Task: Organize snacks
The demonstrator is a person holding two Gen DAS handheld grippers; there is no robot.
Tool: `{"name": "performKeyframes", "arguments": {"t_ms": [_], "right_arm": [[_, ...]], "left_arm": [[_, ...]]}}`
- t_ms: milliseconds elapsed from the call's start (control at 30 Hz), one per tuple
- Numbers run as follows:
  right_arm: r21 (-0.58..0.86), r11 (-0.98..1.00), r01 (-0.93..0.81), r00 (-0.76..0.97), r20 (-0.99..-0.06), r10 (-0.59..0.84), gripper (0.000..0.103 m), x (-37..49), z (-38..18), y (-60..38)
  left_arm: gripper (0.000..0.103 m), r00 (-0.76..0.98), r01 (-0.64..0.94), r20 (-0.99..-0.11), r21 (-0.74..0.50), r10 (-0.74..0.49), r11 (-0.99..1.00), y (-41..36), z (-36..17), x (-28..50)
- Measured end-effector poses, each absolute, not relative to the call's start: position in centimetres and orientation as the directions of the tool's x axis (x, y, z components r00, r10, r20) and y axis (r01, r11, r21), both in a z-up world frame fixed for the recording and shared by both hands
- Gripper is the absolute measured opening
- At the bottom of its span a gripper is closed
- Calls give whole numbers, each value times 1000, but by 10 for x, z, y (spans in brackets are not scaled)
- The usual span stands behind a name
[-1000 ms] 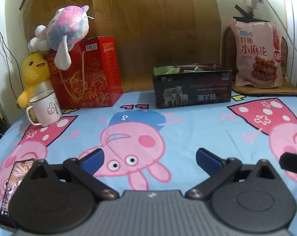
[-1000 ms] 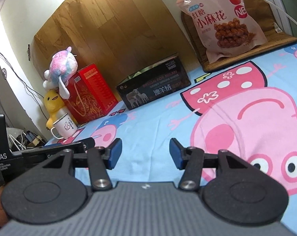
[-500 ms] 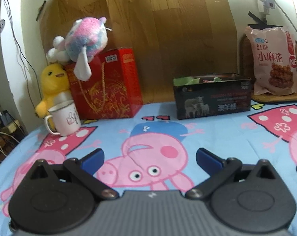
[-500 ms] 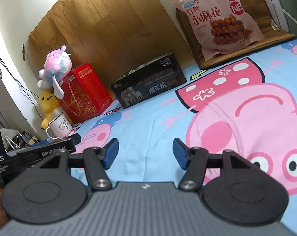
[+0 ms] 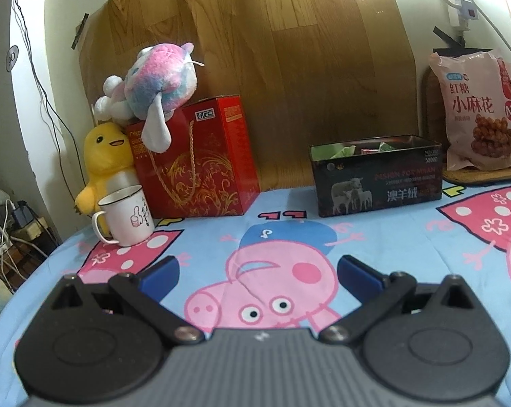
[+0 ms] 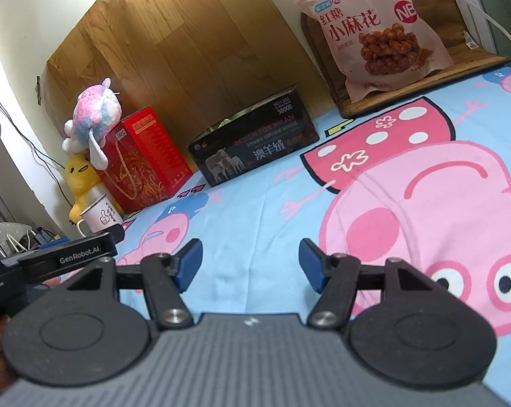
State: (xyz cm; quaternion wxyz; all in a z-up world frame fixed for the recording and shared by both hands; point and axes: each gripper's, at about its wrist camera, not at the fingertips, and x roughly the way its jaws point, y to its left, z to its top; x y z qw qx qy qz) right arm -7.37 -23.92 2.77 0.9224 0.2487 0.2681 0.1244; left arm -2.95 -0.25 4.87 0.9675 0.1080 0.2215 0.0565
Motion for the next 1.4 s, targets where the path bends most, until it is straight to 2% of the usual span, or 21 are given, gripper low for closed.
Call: {"name": "performKeyframes", "arguments": {"t_ms": [700,1400], "right_arm": [[527,845,-91,822,-439,362,66,-73,26,-237],[537,840,-82,814,-450,367,66,-72,24,-237]], "left_arm": [[103,908,-54,-393,237,146,970,-3,52,-34],[103,905,-28,-410,213,116,977,-2,51,-35]]}}
